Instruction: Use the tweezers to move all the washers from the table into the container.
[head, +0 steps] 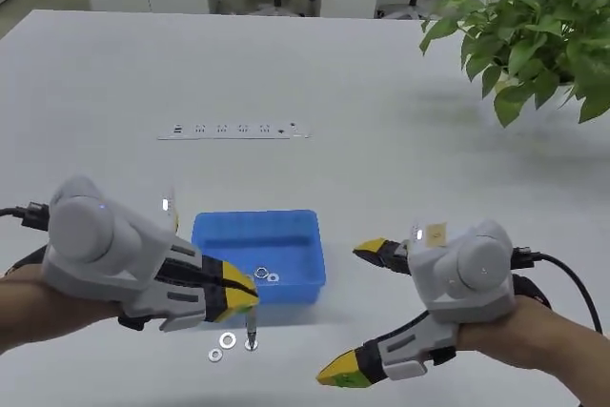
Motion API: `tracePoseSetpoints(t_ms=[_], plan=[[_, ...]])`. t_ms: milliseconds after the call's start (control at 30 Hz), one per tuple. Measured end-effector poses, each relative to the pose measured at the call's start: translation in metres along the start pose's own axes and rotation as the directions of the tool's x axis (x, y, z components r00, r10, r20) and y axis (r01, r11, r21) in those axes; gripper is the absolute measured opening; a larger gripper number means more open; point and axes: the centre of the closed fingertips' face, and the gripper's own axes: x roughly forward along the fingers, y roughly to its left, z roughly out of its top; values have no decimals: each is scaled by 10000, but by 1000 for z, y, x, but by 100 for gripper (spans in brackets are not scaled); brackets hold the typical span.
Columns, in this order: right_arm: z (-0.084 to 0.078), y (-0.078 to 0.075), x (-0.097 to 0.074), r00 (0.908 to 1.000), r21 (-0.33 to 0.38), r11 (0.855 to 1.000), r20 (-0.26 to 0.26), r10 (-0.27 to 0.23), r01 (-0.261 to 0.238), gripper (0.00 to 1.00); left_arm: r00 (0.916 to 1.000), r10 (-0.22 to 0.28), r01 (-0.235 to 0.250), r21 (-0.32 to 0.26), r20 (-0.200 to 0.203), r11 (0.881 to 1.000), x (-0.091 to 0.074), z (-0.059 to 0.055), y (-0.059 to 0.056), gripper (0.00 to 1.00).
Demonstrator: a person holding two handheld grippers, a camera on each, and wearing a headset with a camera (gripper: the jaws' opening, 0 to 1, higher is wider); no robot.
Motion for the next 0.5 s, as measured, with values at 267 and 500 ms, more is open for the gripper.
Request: tracePoseSetpoints(t_ms=[267, 500], plan=[[-3, 2, 0, 9999, 33, 10000, -103, 30, -29, 99, 9999, -41, 41, 61, -104, 10000, 3, -3, 1, 6], [-4, 3, 1, 9999, 65, 10000, -122, 42, -42, 99, 10000, -35, 36, 37, -50, 10000, 5, -6, 0, 6]])
